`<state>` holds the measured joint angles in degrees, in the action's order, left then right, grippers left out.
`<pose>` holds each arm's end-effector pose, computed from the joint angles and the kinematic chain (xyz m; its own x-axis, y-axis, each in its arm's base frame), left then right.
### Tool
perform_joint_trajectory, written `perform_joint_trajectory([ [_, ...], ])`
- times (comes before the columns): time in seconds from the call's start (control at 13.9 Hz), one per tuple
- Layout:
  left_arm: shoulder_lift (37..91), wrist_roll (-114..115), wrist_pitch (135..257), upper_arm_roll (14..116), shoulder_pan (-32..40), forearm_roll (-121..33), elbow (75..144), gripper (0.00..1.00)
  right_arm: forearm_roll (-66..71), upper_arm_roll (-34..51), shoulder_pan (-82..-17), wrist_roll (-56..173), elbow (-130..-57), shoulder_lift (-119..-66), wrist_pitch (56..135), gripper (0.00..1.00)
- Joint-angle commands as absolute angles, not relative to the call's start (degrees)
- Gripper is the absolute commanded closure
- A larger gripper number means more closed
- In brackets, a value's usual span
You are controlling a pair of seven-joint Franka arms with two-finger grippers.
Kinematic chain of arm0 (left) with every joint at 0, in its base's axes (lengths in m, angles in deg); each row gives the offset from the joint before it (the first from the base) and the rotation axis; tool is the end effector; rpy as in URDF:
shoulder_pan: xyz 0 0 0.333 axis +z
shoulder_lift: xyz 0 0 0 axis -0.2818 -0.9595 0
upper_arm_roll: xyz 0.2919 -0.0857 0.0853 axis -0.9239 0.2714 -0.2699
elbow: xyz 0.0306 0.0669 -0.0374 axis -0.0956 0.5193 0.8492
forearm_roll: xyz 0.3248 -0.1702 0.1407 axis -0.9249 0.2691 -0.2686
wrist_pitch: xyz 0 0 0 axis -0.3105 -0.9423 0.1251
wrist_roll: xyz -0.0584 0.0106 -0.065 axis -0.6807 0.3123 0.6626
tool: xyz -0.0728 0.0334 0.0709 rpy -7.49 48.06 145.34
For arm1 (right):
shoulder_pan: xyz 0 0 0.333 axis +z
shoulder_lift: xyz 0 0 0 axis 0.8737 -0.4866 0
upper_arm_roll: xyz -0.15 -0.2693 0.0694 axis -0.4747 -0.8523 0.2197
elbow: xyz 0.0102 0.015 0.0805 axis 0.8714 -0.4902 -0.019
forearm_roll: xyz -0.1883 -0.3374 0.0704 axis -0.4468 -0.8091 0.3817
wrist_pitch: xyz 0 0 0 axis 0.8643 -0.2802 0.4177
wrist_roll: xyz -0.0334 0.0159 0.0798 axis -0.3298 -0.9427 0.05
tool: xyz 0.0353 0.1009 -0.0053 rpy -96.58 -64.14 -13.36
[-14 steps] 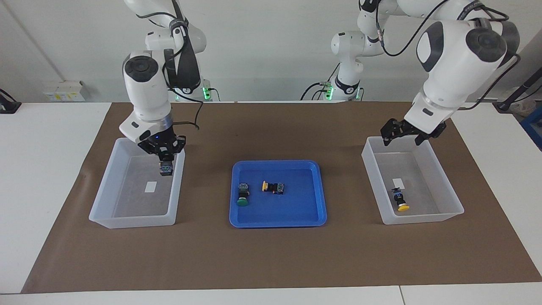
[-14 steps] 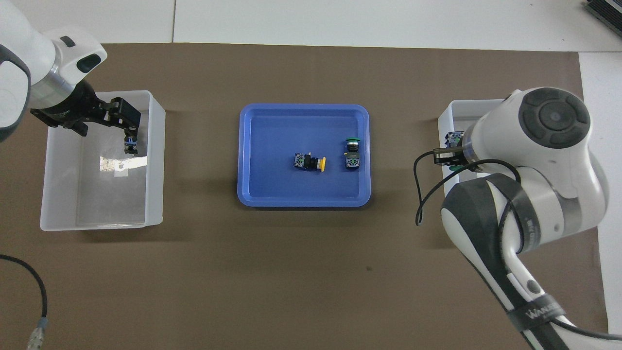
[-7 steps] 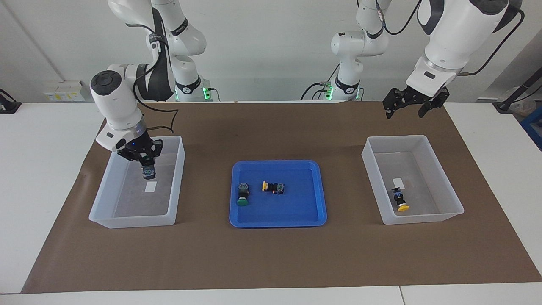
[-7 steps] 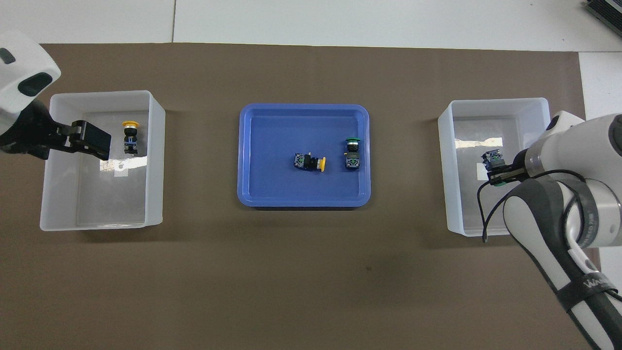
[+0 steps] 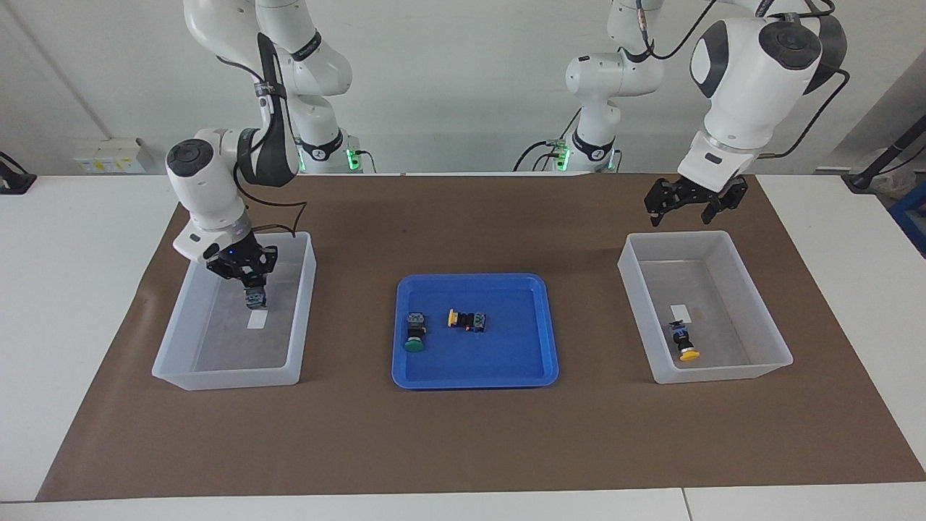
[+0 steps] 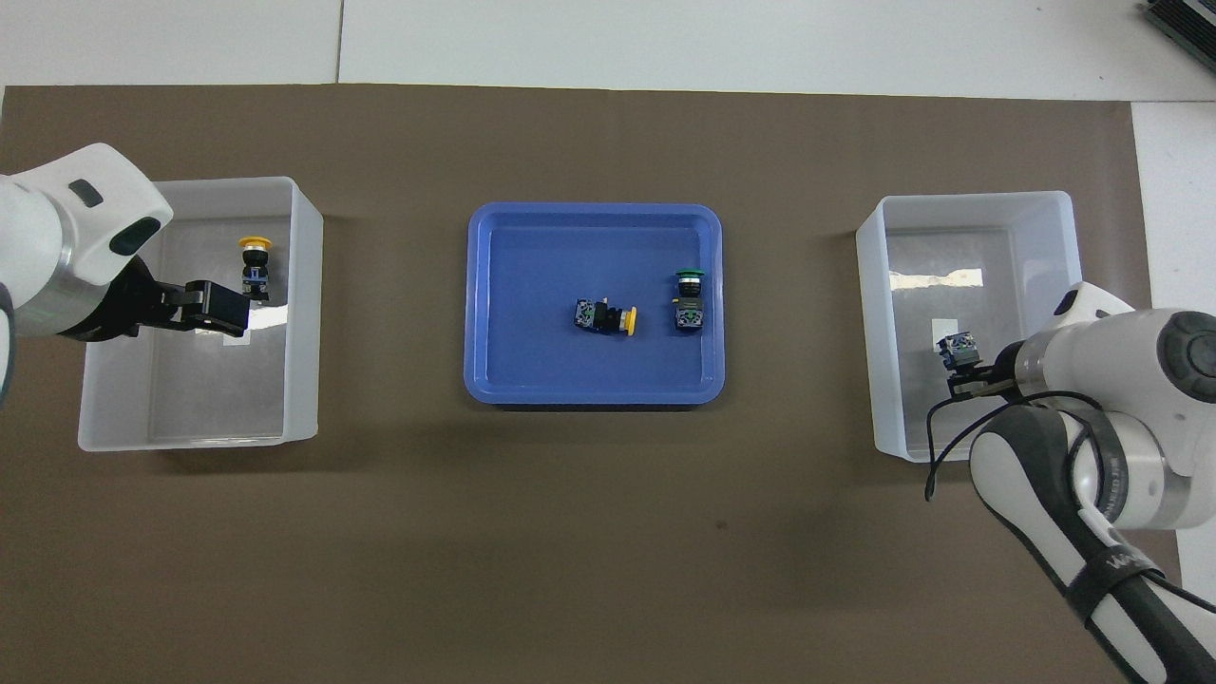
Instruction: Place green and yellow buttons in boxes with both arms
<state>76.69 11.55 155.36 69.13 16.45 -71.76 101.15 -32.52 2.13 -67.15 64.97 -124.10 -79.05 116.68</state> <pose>0.5435 -0.0653 0.5648 0.9987 -0.0480 -0.0177 -0.0489 -0.9976 -0.0490 0.5106 -0.0473 0.3271 0.9754 0.2182 0.0318 0.2159 -0.9743 0.0642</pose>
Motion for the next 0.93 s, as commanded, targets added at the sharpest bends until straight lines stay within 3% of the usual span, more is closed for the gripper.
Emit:
perform_joint_trajectory([
  [0.0, 78.82, 17.06, 157.1, 69.09, 19.78, -71.33, 103.81, 0.0, -30.95, 2.61, -67.13, 65.99, -125.42, -77.75, 117.79, 0.87],
  [0.07, 78.82, 18.65, 157.45, 69.17, 21.1, -71.24, 103.81, 0.0, -30.95, 2.61, -67.13, 65.99, -125.42, -77.84, 117.7, 0.72],
  [0.14, 78.74, 18.75, 157.54, 69.09, 21.2, -71.24, 103.55, 0.0, -31.04, 2.61, -67.13, 66.07, -125.33, -77.75, 117.53, 0.48],
  [0.22, 78.65, 18.32, 157.54, 69.09, 20.77, -71.24, 103.38, 0.0, -31.04, 2.61, -67.13, 66.08, -125.33, -77.75, 117.35, 0.11],
  [0.29, 78.56, 17.97, 157.63, 69.17, 20.41, -71.24, 103.29, 0.0, -30.95, 2.61, -67.13, 66.08, -125.25, -77.75, 117.26, 0.0],
  [0.58, 77.94, 14.54, 158.51, 69.61, 19.36, -68.97, 102.23, 0.0, -30.95, 2.61, -67.21, 65.81, -124.2, -76.79, 116.39, 0.0],
  [0.86, 78.12, 14.8, 158.08, 69.61, 19.27, -64.38, 101.71, 0.0, -30.95, 2.7, -66.78, 64.76, -115.95, -76.43, 108.14, 0.0],
])
